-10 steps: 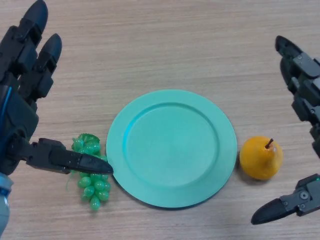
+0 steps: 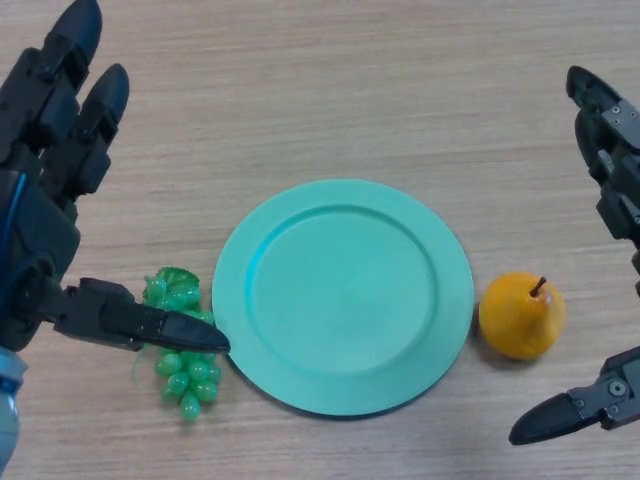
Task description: Pick up the yellow pear and place it on the plate
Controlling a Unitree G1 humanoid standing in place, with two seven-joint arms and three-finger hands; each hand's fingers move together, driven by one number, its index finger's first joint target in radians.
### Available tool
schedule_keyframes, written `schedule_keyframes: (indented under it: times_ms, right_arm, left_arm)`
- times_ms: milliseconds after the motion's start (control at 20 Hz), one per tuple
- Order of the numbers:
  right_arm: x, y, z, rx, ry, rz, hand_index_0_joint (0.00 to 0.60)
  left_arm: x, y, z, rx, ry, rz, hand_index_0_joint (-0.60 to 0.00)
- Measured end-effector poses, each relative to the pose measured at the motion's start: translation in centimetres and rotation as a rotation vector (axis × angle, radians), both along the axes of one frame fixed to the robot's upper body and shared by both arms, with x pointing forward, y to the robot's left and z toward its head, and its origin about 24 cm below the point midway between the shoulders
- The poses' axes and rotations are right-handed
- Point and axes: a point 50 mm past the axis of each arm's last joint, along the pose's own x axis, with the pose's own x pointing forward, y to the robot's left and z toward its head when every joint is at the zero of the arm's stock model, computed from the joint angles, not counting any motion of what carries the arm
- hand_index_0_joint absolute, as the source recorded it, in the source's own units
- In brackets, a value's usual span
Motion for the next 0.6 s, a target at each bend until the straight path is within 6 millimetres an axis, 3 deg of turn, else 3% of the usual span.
schedule_keyframes:
  times_ms: [150,600]
  right_arm:
    - [0.9,-0.5,-0.8,-0.016,-0.006,-0.018,0.0]
    - [5.2,-2.7,-6.5,-0.024,0.107,-0.079,0.0]
  left_arm:
    - [0.4,0.1,-0.3,-0.001,0.01,-0.009,0.0]
    - [0.4,1.0,-1.5,0.024,0.062,0.032,0.0]
